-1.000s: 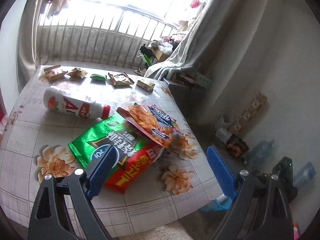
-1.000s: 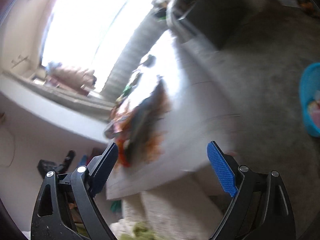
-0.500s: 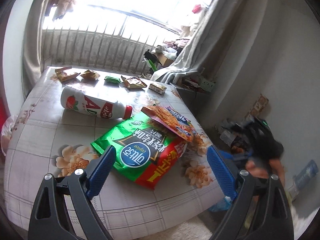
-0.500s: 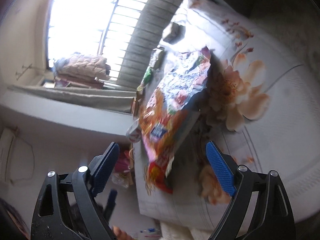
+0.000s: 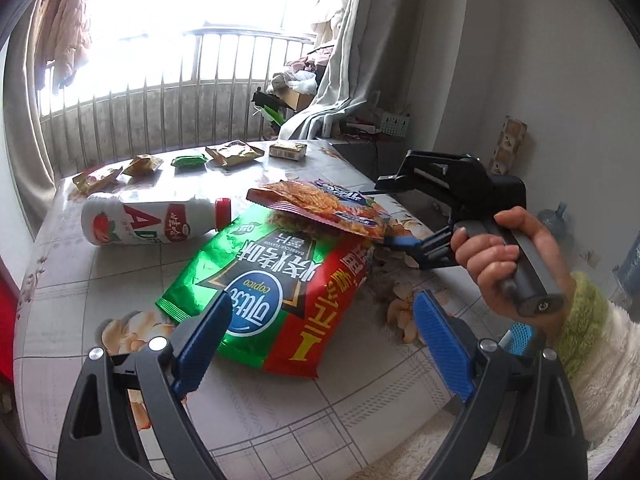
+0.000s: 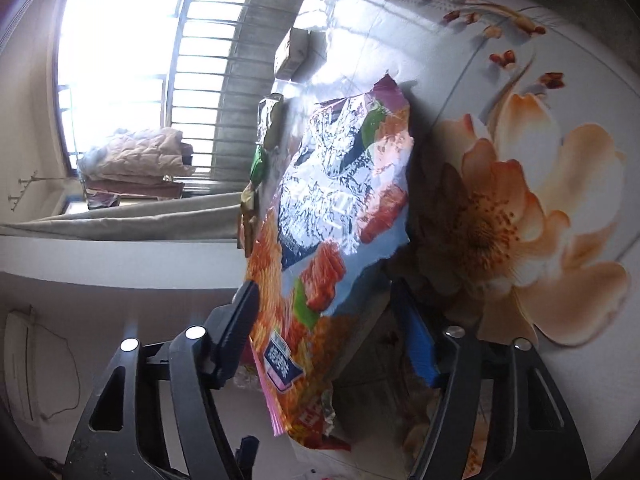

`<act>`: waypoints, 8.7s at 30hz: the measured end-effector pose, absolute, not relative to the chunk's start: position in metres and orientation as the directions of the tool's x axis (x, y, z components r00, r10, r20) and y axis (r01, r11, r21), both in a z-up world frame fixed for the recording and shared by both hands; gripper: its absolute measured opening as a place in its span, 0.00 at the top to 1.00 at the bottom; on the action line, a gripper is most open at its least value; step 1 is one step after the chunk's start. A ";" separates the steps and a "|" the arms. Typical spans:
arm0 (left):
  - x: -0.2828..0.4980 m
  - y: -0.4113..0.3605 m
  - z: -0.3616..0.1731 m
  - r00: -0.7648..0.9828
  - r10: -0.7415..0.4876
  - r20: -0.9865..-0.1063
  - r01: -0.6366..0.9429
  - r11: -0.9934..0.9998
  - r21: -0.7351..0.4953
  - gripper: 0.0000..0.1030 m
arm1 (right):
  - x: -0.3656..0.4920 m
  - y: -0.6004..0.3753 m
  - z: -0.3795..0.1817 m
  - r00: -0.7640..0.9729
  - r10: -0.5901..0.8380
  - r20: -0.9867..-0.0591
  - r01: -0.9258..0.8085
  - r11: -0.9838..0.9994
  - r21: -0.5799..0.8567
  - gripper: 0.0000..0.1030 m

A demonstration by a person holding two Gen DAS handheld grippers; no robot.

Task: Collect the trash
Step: 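Grasp the orange snack bag with the right tool, then lift the orange bag with the right tool while the left tool grasps the green chip bag, then carry the orange and green bags over the blue wastebasket, then open both tools to drop the bags into the basket, then move both open tools back over the table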

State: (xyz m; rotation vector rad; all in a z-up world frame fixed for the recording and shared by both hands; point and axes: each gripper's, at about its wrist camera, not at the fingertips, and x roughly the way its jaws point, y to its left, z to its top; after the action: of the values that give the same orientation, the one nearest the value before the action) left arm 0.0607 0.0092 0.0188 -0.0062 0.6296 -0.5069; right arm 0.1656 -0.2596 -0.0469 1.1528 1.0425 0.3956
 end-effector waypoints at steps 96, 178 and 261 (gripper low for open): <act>0.152 0.078 -0.008 0.363 -0.895 -0.260 0.249 0.362 -0.899 0.98 | 0.086 -0.275 -0.033 0.456 0.705 -0.542 0.096 0.567 0.818 0.96; 0.115 -0.261 0.087 0.078 -0.910 -0.408 0.754 0.322 -0.573 0.97 | -0.163 -0.588 -0.162 0.976 0.119 -0.183 0.193 -0.087 0.977 0.94; 0.093 -0.009 0.061 0.438 -0.623 -0.648 0.394 0.781 -0.485 0.30 | -0.165 -0.597 -0.241 0.673 -0.039 -0.739 0.739 -0.002 0.673 0.26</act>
State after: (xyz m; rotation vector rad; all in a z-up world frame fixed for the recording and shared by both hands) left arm 0.0929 -0.0087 0.0606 -0.2789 0.9200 -0.6420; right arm -0.1651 -0.5975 -0.2412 1.4564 0.6196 -0.6781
